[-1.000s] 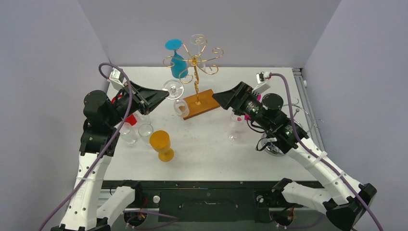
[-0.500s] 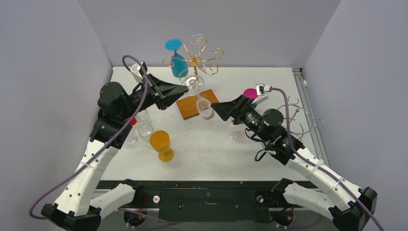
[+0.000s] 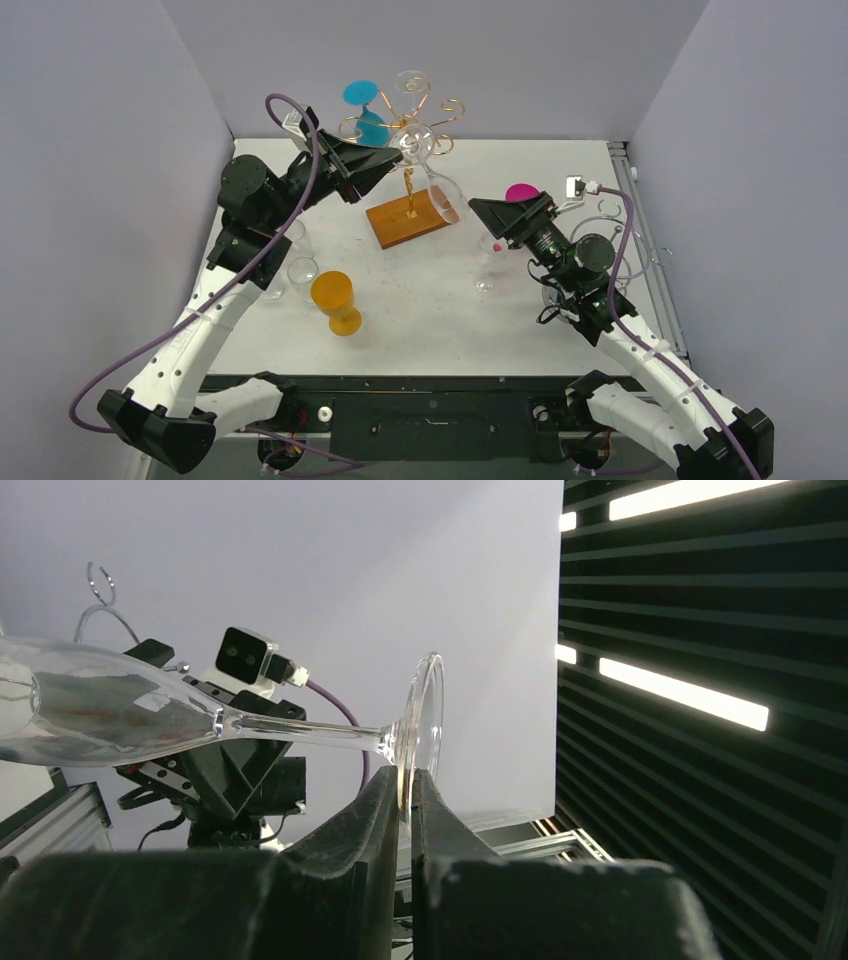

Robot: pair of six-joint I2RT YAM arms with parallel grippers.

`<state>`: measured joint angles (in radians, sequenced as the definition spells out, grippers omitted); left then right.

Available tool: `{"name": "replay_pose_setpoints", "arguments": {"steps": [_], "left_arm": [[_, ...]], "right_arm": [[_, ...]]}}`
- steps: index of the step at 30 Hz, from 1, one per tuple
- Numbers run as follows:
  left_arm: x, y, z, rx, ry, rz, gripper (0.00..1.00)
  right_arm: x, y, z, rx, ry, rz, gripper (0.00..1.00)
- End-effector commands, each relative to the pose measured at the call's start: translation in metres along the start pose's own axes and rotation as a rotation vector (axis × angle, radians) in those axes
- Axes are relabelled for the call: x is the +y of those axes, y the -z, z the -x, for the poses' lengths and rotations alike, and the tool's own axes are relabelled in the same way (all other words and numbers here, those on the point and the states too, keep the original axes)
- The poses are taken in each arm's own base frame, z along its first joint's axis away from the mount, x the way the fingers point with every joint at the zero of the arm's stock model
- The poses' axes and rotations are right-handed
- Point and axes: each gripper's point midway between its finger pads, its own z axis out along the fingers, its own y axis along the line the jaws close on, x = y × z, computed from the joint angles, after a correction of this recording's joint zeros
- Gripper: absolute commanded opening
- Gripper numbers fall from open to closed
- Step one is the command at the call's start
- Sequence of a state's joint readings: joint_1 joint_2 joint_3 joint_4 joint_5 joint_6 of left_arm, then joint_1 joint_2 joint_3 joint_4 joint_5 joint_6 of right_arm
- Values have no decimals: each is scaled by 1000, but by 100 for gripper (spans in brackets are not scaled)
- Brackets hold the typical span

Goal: Take the wine glass off the wine glass rack
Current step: Place the wine glass at the center of the board.

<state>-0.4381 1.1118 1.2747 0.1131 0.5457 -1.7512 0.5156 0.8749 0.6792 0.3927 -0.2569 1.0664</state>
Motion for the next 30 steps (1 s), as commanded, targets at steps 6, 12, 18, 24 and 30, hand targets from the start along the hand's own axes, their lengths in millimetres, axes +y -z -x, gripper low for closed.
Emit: {"name": "replay_pose_setpoints", "arguments": {"steps": [6,12,18,24,30], "left_arm": [[-68,0,-10,28,-45,-220,0],[-72,0,-10,30,-39,-242,0],[-71,-1,-9,36,-31,-249,0],[-70,-1,-11,45,-3,-267,0],[-72,2,-15,57,14,-286,0]], "right_arm": [[57,-1,17,-33,-70,258,100],[52,-6,15,-30,-84,245,100],[59,-4,17,-36,-99,286,99],[72,0,22,-53,-109,358,97],[93,2,29,-71,-136,475,95]]}}
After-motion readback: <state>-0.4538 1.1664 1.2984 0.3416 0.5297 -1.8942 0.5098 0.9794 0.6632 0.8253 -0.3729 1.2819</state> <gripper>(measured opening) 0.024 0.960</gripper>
